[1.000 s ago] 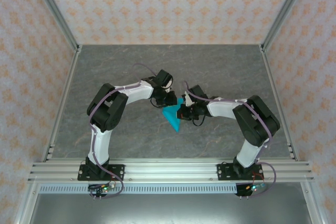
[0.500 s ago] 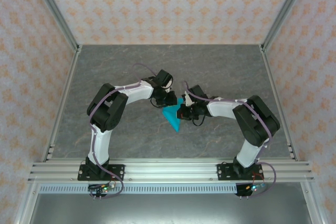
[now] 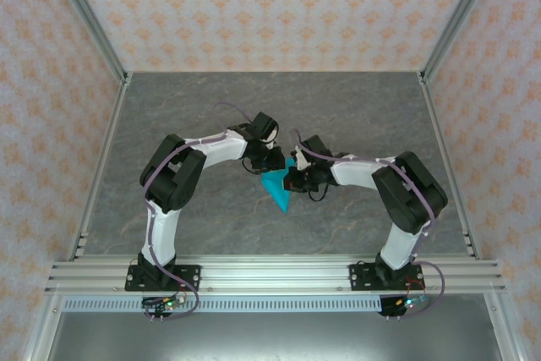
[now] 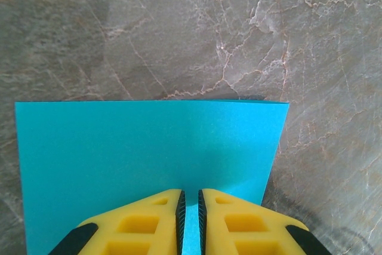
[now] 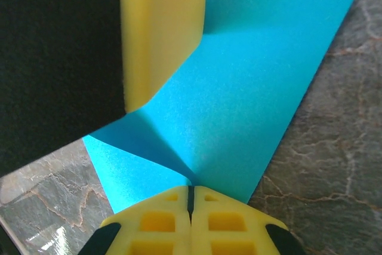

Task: Fold a paper plane with a square sheet of paper (fold left side to right side)
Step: Third fold the triangle at the center of the table.

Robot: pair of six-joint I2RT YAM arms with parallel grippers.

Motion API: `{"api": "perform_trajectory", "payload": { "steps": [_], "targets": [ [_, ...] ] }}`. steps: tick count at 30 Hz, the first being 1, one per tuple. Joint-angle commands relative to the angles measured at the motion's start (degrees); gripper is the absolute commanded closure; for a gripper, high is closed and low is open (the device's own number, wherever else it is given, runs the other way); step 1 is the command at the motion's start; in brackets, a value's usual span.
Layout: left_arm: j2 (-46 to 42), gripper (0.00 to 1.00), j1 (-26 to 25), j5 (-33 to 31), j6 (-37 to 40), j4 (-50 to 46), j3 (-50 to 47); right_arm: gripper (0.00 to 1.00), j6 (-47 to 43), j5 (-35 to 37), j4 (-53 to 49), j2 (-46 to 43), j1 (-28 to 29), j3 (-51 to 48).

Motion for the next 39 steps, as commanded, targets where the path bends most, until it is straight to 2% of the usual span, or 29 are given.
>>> {"api": "perform_trajectory", "payload": {
  "steps": [1, 9, 17, 24, 27, 31, 39],
  "targets": [
    [-0.11, 0.82, -0.78, -0.05, -0.20, -0.84, -0.78, 0.97, -1.38, 3.31, -3.12, 2.10, 1.01, -0.44],
    [-0.72, 0.82, -0.69, -0.34, 0.59, -2.53, 0.98, 0.97, -2.27, 4.27, -7.25, 1.64, 1.02, -0.45],
    [-0.39, 0.79, 0.54, -0.57, 3.60, -10.00, 10.86, 0.96, -3.43, 4.93, -10.10, 2.60, 1.18, -0.28],
    [0.18, 0.78, 3.90, -2.03, 5.93, -15.10, 16.00, 0.96, -4.04, 4.82, -10.82, 3.40, 1.35, 0.16],
    [-2.98, 0.80, 5.44, -3.33, 6.06, -14.66, 12.86, 0.97, -4.18, 4.91, -10.99, 3.36, 1.44, 0.34],
    [-9.47, 0.85, 6.28, -3.55, 5.32, -11.53, 4.05, 0.97, -4.27, 5.00, -11.01, 3.41, 1.49, 0.43],
    [-19.16, 0.91, 4.11, 6.74, -4.05, 5.45, -15.39, 0.96, -4.67, 5.26, -11.51, 3.53, 1.62, 0.69]
  ]
}}
